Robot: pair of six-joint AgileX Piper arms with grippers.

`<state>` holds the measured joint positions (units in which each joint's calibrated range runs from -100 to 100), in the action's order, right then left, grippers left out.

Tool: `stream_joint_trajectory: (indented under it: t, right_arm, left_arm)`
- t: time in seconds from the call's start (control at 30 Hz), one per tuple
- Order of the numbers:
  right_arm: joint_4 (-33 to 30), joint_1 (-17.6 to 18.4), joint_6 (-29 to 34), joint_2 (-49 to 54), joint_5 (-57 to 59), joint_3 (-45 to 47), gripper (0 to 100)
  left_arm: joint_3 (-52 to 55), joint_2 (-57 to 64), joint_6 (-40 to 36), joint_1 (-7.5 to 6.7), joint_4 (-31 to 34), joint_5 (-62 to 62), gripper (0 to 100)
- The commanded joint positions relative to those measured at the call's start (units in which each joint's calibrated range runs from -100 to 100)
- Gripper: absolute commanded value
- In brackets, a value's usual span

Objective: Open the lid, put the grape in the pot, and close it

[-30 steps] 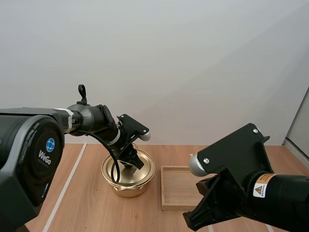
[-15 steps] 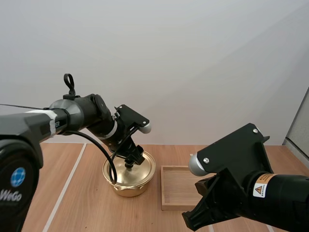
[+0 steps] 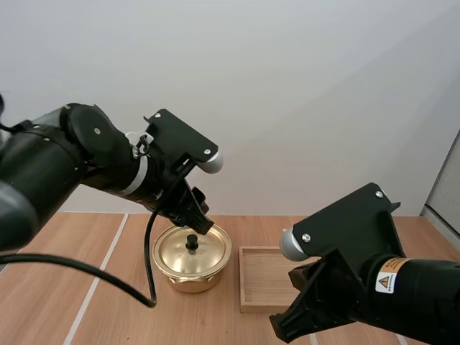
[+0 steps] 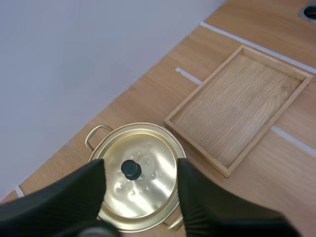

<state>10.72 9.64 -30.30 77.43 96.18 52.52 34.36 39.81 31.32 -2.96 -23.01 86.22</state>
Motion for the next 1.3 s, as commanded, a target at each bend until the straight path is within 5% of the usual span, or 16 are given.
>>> stream_joint_trajectory:
  t: [0.0,0.4,0.53,0.9,1.27]
  right_arm:
    - [0.15,-0.22,0.12,0.55,-1.11,0.22,0]
    - [-0.24,-0.22,0.34,0.55,0.12,0.22,0]
    - [-0.24,-0.22,6.32,0.68,-0.84,0.22,0]
    - [-8.35,-0.36,15.06,16.57,-17.46,0.28,0]
    - [-9.27,-5.44,19.52,22.57,-37.69,5.08,0]
  left_arm:
    - [0.12,5.96,-1.54,-0.03,0.14,5.31,1]
    - [1.40,26.49,-8.60,-0.03,-1.11,6.16,0]
    - [5.33,34.39,-10.59,-0.03,-1.61,-2.50,0]
    - [18.70,55.56,-18.63,-0.03,-1.51,-21.66,0]
    - [28.84,58.26,-33.74,1.15,6.25,-34.68,0]
